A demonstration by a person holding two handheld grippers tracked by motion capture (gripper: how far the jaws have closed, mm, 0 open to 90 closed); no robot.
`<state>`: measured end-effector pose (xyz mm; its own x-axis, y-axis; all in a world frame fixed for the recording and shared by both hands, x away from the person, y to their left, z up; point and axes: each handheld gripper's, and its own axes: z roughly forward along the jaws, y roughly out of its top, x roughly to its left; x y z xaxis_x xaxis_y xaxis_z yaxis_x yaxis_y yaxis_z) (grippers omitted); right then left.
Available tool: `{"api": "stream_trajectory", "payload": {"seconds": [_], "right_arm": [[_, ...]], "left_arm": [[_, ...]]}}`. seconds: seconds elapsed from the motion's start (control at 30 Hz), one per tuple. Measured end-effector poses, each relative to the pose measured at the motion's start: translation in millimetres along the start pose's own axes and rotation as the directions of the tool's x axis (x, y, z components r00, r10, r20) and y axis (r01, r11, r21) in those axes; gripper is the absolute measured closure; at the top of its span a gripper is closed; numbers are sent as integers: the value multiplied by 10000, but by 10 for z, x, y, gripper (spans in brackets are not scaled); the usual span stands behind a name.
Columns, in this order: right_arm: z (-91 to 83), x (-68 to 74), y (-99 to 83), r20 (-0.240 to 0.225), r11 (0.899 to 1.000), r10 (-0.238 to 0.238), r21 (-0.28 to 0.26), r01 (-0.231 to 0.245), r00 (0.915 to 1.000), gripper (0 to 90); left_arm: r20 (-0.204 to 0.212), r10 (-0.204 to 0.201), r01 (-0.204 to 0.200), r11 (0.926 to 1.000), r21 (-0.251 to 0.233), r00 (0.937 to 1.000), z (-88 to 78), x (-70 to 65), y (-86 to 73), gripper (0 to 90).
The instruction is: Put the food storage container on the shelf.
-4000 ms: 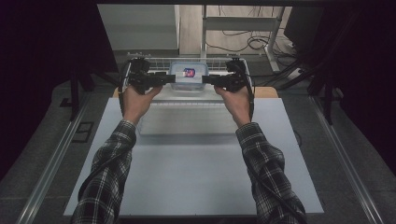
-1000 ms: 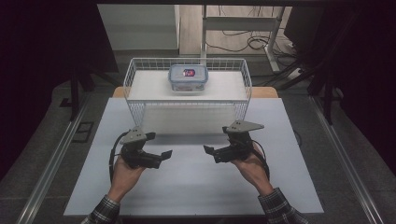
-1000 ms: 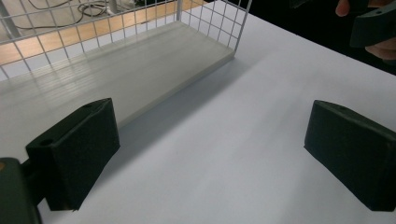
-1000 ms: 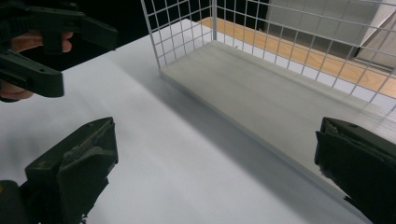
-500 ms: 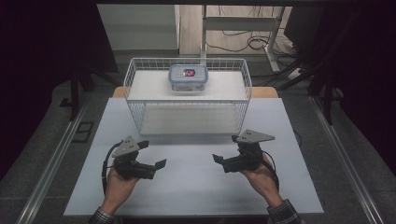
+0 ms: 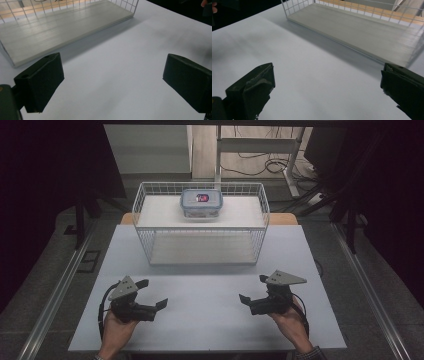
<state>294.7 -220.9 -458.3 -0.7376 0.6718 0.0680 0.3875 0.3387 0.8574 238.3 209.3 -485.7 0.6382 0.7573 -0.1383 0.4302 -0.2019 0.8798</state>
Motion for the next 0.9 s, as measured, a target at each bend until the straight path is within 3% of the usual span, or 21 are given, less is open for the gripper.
{"api": "stream_trajectory", "payload": {"seconds": [0.23,0.43,0.53,0.73,0.9], "right_arm": [[-74,-53,-173,397,9998,107,152,-113,9992,0],[-74,-43,-341,616,9979,11,651,-51,9981,0],[-76,-33,-383,597,9973,35,729,-78,9982,0],[-5,-13,-506,523,9917,-36,1289,-32,9986,0],[72,-47,-569,823,9830,-172,1837,17,9965,0]], "left_arm": [[-226,-17,25,9994,354,9997,-67,17,-155,26],[-443,-159,198,9958,892,9989,-96,29,-308,14],[-473,-108,167,9919,1262,9988,-87,19,-409,21],[-612,-96,230,9748,2218,9981,38,53,-543,18],[-563,-215,342,9717,2336,9982,65,73,-561,10]]}}
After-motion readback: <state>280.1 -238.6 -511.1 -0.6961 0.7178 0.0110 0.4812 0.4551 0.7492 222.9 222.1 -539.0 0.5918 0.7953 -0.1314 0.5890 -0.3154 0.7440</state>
